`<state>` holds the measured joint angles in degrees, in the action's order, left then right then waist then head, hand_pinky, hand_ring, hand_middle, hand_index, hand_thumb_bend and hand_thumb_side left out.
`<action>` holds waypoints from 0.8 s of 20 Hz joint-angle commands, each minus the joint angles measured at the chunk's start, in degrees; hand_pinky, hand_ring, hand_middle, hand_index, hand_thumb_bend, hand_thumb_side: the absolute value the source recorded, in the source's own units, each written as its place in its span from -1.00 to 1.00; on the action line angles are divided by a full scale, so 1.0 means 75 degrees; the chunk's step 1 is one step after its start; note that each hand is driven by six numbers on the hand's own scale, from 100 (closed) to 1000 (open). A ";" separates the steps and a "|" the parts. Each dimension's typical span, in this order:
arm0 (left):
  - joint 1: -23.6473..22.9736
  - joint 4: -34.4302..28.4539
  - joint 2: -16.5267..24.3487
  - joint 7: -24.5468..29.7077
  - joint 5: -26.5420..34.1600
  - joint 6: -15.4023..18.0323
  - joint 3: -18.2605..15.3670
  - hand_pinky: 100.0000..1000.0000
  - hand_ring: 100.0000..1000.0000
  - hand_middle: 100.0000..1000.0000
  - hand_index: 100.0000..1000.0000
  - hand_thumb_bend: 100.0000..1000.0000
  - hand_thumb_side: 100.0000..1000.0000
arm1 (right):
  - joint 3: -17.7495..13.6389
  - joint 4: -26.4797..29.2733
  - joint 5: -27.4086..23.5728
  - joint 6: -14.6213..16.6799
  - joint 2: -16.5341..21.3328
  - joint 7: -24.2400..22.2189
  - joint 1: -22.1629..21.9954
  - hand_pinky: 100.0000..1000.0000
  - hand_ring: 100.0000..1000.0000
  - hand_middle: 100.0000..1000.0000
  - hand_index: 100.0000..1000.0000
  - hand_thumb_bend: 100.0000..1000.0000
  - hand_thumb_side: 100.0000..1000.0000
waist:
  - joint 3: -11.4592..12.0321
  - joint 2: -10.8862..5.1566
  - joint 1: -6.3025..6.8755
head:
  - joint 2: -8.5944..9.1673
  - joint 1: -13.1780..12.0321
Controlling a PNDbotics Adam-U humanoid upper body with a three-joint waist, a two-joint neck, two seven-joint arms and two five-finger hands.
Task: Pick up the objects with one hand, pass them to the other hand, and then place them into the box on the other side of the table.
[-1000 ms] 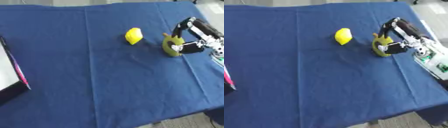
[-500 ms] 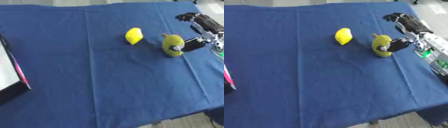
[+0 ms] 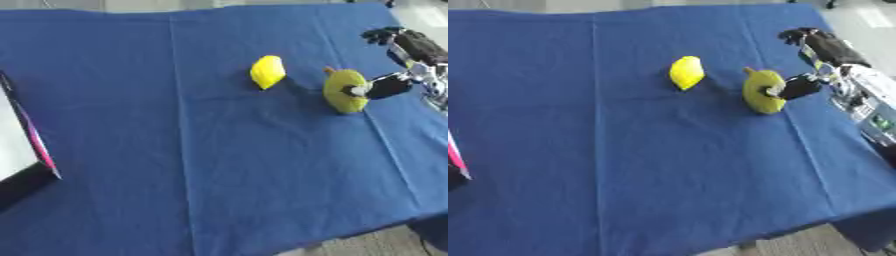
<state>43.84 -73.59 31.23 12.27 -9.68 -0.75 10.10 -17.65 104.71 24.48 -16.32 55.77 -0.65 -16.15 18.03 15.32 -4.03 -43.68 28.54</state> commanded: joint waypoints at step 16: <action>0.0163 -0.0123 0.0199 -0.0009 -0.0052 0.0030 -0.0020 1.00 0.48 0.18 0.31 -1.00 0.18 | 0.0108 -0.0736 -0.0096 0.0075 -0.0073 -0.1479 0.0178 0.66 0.56 0.42 0.68 -0.14 -0.34 | 0.0048 0.0152 0.0087 | 0.0088 0.0093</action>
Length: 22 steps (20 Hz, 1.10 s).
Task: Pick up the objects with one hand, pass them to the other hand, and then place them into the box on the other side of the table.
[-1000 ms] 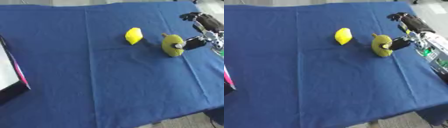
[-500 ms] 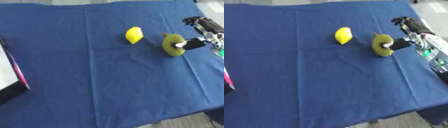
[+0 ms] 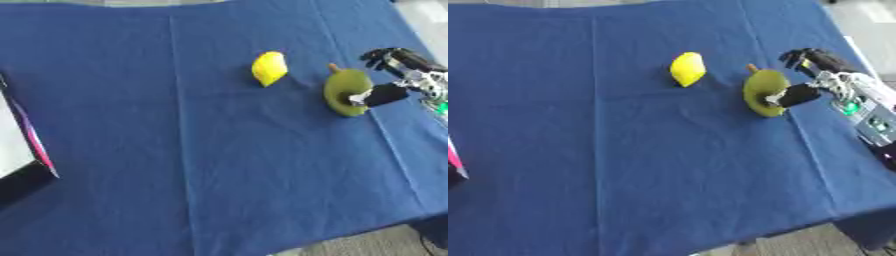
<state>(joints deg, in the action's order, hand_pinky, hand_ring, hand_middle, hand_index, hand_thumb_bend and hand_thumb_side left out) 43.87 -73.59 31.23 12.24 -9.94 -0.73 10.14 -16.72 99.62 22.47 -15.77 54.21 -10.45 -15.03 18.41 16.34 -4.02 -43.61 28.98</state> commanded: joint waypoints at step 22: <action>0.0075 -0.0101 0.0218 0.0062 -0.0057 0.0040 0.0001 1.00 0.49 0.18 0.29 -1.00 0.18 | -0.0011 0.0978 -0.1143 0.0450 -0.0013 0.0122 -0.0244 0.51 0.19 -0.34 -0.06 -0.30 -1.00 | -0.0059 -0.0108 0.0074 | -0.0020 0.0008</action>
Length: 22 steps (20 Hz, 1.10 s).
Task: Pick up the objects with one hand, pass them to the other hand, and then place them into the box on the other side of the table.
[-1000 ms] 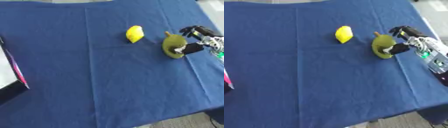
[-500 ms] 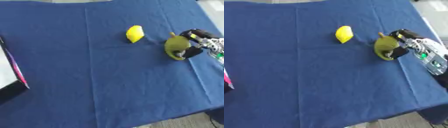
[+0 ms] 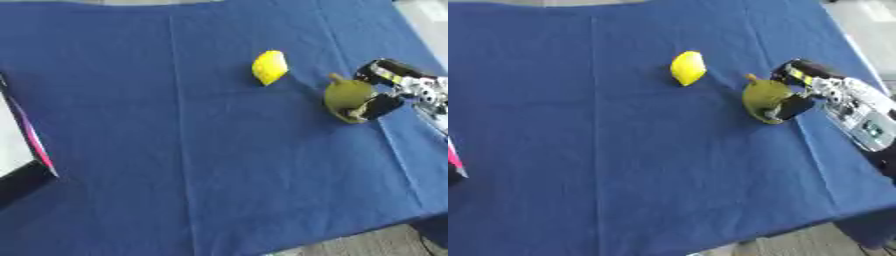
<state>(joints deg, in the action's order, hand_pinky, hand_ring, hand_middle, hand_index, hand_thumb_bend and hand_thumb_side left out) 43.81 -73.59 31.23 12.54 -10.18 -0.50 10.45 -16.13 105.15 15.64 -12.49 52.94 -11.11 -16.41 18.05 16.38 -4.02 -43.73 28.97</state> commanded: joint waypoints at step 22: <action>-0.0009 -0.0082 0.0311 -0.0043 0.0216 0.0051 -0.0093 1.00 0.48 0.17 0.29 -1.00 0.12 | 0.0002 0.1259 -0.1902 0.2179 0.0767 0.1825 0.0146 0.44 0.06 -0.37 -0.04 -0.59 -1.00 | -0.0102 -0.0593 0.0171 | -0.0021 -0.0279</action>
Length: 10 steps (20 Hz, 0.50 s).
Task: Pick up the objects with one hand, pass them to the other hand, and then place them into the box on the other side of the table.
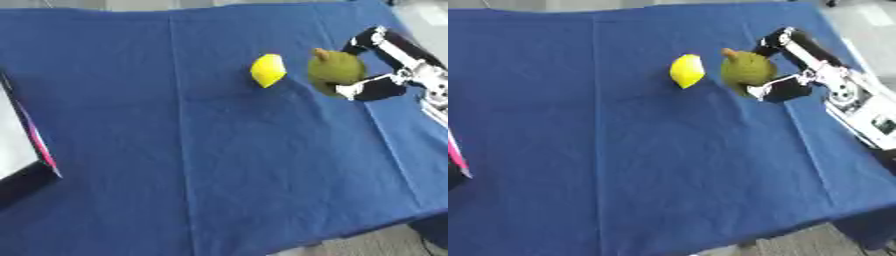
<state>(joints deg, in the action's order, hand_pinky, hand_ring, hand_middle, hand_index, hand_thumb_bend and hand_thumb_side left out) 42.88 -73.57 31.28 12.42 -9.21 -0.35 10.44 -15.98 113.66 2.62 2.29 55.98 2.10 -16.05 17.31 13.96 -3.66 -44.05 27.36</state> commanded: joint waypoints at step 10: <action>0.0303 -0.0226 0.0258 -0.0189 0.0458 0.0023 -0.0227 1.00 0.47 0.16 0.29 -1.00 0.10 | 0.0851 0.0124 -0.0389 0.0633 0.0285 0.0396 0.1152 0.41 0.06 -0.35 -0.01 -0.78 -1.00 | 0.0072 -0.0361 0.0226 | 0.0070 -0.0188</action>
<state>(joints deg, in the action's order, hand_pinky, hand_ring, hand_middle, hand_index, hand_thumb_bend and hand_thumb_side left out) 43.87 -73.98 31.48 11.41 -6.32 -0.19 9.65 -9.66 113.73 0.21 6.89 56.69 4.61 -7.92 17.78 13.33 -2.75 -43.99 26.09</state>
